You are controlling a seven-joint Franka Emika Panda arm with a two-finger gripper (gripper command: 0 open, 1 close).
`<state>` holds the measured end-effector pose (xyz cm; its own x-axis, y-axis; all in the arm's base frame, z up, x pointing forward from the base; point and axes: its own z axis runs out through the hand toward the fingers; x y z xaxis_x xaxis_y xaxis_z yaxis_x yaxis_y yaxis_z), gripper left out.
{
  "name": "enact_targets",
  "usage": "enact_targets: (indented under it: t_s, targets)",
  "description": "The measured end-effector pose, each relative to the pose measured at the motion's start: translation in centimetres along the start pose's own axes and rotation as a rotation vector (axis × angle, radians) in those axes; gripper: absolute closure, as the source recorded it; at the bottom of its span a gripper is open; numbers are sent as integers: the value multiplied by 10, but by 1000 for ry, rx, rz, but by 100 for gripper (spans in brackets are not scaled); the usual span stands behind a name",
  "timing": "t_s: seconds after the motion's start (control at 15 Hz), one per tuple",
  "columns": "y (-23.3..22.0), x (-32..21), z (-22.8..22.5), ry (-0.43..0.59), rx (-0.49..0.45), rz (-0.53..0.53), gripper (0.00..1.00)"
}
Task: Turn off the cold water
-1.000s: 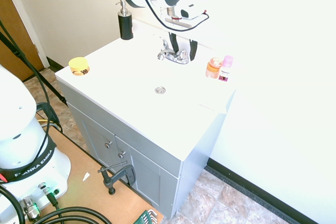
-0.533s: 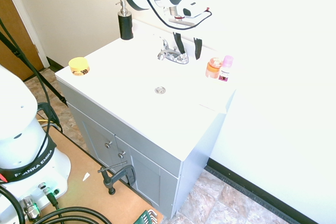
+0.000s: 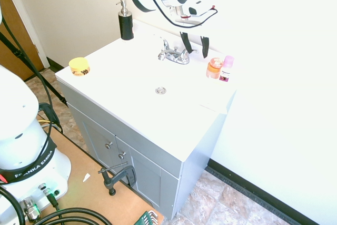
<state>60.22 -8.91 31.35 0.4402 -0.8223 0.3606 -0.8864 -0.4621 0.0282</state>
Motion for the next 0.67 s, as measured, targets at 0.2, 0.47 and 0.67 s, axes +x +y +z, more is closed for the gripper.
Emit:
enact_targets:
  t_s: [0.2,0.47,0.67]
  targets:
    - [-1,-1,-9,-47,13,27,0]
    - [14,-23,-56,-192,70,-1,0]
    - [41,-51,-93,-259,114,-30,0]
